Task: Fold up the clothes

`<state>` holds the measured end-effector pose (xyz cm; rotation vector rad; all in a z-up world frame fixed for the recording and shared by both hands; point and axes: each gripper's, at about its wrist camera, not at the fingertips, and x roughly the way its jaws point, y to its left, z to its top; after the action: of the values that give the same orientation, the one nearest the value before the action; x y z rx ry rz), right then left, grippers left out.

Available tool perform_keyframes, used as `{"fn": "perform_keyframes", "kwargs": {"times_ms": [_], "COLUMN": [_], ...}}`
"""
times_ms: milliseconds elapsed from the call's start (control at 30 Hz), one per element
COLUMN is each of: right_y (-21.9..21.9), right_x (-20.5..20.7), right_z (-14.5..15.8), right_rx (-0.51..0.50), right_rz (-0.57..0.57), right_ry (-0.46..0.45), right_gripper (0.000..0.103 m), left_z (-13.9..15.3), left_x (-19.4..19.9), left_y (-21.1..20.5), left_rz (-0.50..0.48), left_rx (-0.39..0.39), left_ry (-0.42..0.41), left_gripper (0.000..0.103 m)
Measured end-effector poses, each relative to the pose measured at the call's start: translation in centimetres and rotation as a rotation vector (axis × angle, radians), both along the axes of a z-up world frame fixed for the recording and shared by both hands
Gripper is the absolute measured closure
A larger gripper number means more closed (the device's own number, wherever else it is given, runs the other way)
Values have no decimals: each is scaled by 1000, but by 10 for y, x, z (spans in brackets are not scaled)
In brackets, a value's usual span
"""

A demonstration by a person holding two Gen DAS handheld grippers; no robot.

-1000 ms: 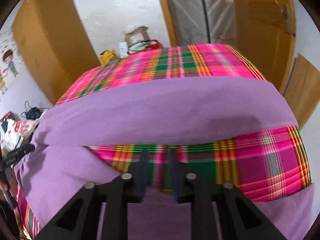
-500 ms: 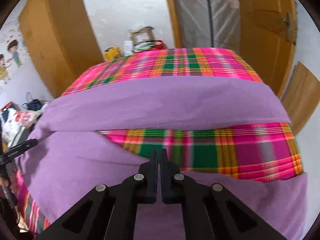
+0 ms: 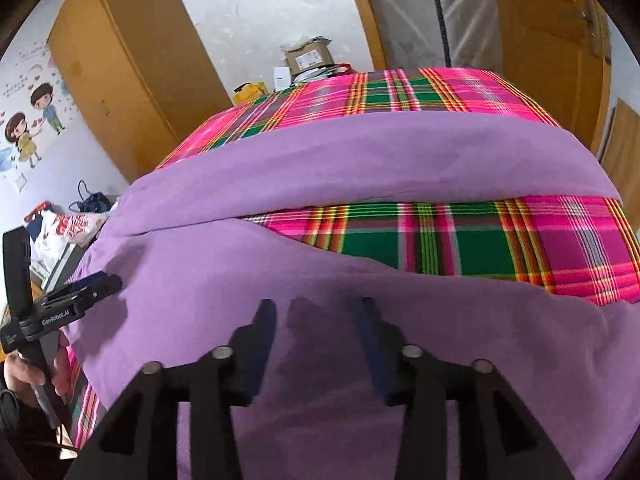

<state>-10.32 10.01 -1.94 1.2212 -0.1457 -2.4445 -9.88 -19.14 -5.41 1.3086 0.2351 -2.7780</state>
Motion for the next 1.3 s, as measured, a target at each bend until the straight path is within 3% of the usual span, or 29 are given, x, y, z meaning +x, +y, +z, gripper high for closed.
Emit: {"fn": "perform_keyframes", "kwargs": {"times_ms": [433,533,667,1300], "right_y": [-22,-27,-45,-47], "right_x": [6,6,8,11], "right_z": [-3,-4,-7,-8], "right_rx": [107,133,242,262], "right_rz": [12,41,95,116], "right_ry": [51,54,72,78], "right_gripper": [46,36,24,22], "left_z": [-4,-5,-7,-2], "left_x": [-3,-6,-8,-4], "left_y": [12,12,7,7], "left_rz": [-13,-5,20,32], "left_rx": [-72,-81,-73,-51], "left_ry": [-21,-30,-48,-34], "left_gripper": [18,13,2,2]}}
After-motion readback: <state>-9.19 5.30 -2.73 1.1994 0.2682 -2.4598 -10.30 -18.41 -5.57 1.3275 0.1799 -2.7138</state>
